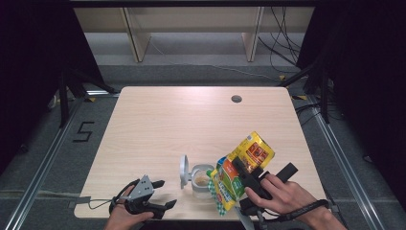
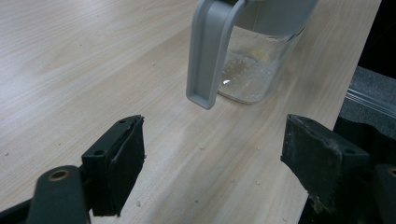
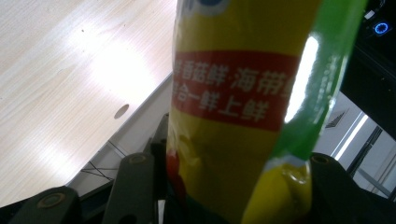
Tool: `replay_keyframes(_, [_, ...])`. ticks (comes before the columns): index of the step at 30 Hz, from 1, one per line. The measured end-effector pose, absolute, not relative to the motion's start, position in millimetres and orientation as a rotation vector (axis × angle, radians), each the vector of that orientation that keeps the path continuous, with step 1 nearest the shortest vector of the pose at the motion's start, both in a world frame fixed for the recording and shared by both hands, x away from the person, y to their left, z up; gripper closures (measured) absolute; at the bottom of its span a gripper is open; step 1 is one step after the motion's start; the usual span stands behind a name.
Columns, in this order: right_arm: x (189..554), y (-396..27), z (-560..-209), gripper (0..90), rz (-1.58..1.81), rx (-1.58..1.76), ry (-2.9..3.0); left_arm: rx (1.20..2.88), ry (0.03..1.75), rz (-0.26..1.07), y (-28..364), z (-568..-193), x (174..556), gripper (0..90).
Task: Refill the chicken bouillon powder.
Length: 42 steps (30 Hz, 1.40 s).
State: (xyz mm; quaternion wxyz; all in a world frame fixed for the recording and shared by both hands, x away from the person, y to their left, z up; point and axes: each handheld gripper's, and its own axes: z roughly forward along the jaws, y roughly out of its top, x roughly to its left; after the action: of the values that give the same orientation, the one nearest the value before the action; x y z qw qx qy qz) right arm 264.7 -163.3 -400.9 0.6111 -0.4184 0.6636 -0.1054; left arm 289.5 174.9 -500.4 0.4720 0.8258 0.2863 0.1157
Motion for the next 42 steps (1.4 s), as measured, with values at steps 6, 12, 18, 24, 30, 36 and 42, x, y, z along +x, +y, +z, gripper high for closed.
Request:
replay_keyframes(6, [264.5, -165.0, -401.0, 57.0, -0.237, -0.940, 1.542, 2.006, 0.722, 0.278, 173.6, -501.9, 288.7, 20.8])
replay_keyframes(12, [265.2, -163.2, -400.7, 57.5, -0.237, -0.963, 1.543, 2.016, 0.720, 0.264, 174.4, -501.1, 288.8, 20.8])
replay_keyframes(18, [263.8, -163.1, -401.3, 57.6, -0.230, -0.939, 1.549, 2.039, 0.710, 0.279, 175.6, -500.5, 289.6, 20.8])
replay_keyframes(24, [263.9, -162.6, -400.8, 58.0, -0.227, -0.953, 1.544, 2.042, 0.710, 0.285, 175.9, -500.4, 289.5, 20.8])
replay_keyframes(30, [263.0, -164.5, -401.4, 58.6, -0.222, -0.944, 1.549, 2.025, 0.718, 0.277, 175.0, -500.7, 288.8, 20.8])
replay_keyframes(36, [262.4, -165.0, -400.8, 58.9, -0.227, -0.952, 1.553, 2.044, 0.715, 0.289, 175.5, -500.1, 289.0, 20.8])
replay_keyframes(42, [262.6, -165.2, -399.9, 59.0, -0.226, -0.964, 1.544, 2.044, 0.710, 0.284, 175.4, -500.2, 289.5, 20.8])
